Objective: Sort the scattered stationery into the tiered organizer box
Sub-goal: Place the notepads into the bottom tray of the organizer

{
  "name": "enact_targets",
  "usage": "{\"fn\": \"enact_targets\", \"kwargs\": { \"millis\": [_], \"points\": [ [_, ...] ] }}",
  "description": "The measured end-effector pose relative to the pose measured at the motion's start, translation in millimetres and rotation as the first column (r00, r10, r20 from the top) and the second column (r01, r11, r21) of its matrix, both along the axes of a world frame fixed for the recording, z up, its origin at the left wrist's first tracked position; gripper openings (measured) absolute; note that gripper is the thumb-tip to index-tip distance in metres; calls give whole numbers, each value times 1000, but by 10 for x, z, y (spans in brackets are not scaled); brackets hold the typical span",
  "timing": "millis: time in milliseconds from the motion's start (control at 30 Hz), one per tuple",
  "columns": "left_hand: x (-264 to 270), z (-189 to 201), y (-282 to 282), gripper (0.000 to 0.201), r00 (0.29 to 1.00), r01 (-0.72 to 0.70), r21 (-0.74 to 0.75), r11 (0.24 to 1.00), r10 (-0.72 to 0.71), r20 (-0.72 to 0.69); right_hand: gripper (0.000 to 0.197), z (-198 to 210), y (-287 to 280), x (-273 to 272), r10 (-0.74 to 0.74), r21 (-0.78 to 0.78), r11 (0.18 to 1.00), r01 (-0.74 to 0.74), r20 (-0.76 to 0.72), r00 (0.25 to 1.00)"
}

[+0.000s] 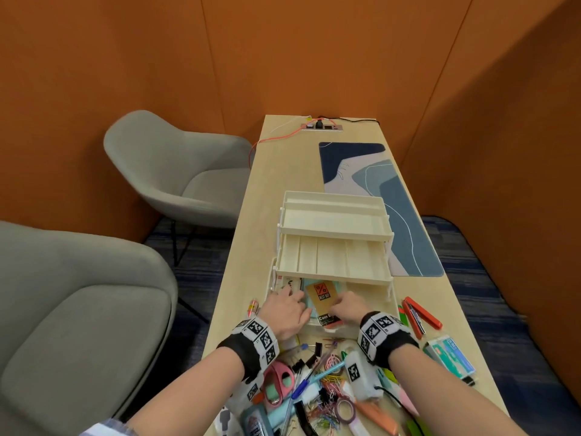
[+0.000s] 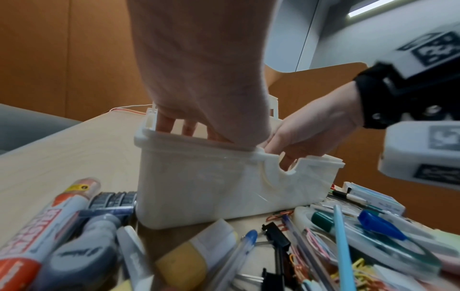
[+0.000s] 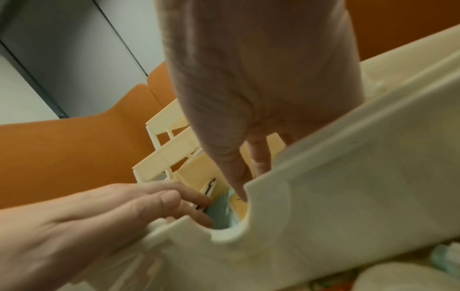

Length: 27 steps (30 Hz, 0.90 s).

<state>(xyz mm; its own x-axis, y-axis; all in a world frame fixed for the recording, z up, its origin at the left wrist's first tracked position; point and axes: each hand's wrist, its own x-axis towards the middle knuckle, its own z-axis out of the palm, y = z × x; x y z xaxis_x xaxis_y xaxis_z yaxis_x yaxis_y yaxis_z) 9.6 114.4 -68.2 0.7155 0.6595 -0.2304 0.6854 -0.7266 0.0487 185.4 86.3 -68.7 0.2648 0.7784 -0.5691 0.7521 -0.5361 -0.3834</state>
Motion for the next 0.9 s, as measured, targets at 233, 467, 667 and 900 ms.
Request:
{"fn": "enact_targets", "kwargs": {
  "millis": [233,467,667,900],
  "points": [
    [-11,-31,6,59,999,2,9,1000,-2,34,33,-173,168,-43,44,-110,993,-34,89,995],
    [-19,-65,42,60,1000,19,35,999,-20,18,35,-104,241,-217,111,-140,985,-98,89,990],
    [-11,-83,49,62,999,16,26,1000,-17,28,41,-72,253,-233,199,-236,961,-146,221,955],
    [-14,31,-4,57,1000,8,-38,999,-7,12,34,95,286,-356,291,-184,944,-273,76,954]
  ]
}}
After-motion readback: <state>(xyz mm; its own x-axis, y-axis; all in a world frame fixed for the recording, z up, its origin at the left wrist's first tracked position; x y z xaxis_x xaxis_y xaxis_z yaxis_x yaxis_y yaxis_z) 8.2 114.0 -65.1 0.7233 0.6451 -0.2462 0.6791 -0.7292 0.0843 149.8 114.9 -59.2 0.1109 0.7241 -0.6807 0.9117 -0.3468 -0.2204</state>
